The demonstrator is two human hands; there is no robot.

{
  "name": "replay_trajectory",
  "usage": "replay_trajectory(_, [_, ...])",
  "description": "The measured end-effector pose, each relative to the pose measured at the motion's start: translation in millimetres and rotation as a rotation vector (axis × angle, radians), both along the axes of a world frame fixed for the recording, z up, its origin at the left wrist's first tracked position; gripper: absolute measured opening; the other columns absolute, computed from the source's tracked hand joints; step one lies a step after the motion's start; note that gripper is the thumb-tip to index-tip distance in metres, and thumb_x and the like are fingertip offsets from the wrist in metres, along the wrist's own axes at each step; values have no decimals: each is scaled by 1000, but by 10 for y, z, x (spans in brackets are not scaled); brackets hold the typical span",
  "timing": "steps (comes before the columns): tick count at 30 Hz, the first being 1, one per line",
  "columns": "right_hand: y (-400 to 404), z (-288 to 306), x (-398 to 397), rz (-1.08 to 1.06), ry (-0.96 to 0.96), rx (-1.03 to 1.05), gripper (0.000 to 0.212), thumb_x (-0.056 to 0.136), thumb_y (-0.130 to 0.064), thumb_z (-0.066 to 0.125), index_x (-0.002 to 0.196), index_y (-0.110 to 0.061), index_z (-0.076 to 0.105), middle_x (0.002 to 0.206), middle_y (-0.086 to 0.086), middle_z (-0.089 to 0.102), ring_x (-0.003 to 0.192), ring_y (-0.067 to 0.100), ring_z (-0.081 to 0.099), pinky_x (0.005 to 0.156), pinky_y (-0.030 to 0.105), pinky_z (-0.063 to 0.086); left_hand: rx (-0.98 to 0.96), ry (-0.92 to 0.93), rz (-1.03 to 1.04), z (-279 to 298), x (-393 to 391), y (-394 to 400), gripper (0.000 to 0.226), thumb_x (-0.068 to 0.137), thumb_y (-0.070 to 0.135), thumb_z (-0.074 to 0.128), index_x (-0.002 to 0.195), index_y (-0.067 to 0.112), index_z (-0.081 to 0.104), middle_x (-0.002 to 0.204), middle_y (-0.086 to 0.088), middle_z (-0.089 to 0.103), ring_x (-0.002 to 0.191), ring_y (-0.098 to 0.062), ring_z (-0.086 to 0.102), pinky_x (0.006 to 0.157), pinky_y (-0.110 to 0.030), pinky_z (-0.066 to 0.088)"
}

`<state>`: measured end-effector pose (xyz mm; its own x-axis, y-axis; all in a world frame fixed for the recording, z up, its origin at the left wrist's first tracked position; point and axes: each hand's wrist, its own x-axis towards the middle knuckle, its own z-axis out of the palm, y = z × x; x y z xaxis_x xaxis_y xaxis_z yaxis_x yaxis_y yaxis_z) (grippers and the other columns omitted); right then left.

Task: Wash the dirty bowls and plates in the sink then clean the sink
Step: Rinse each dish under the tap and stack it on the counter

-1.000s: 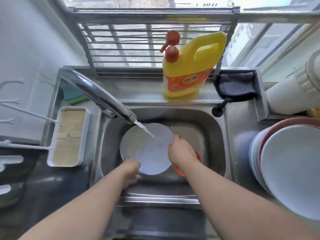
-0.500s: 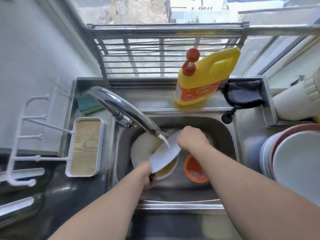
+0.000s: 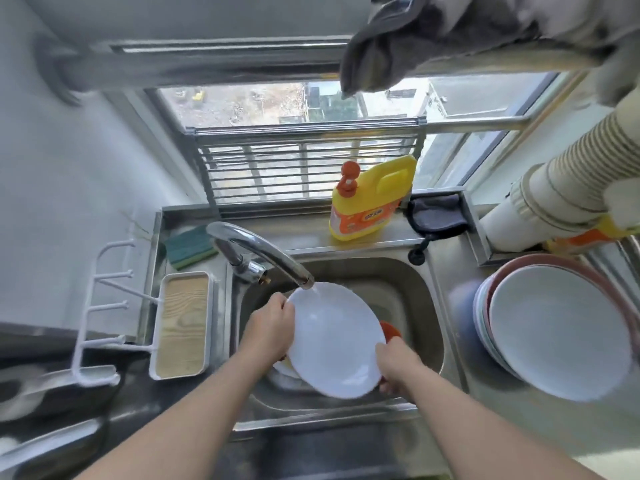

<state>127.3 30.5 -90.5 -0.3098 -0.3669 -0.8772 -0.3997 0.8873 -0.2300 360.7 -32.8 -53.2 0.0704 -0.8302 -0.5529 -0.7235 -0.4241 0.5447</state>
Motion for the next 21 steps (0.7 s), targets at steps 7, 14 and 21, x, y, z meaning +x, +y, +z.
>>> replay_trajectory(7, [-270,68,510,21,-16,-287,41,103,-44,30,106,-17,60,96,15,69,70,34,71,58,37,60,-283,-131,-25,314,413,134,22,113,43,31,108,28,46,80,1,60,75,-25,56,69,-41,40])
replay_trajectory(14, [-686,591,183,362,236,-590,40,107,-58,27,99,-28,52,94,6,65,89,34,59,74,43,47,-150,115,315,-21,323,378,16,111,36,39,114,27,52,96,-8,68,83,-34,66,77,-51,57])
replay_trajectory(21, [-764,1022,-363,527,509,-718,39,109,-53,25,109,-27,55,103,12,70,94,39,62,70,42,42,284,656,681,-184,-622,277,28,111,35,40,112,14,57,91,-10,68,74,-29,63,71,-45,59])
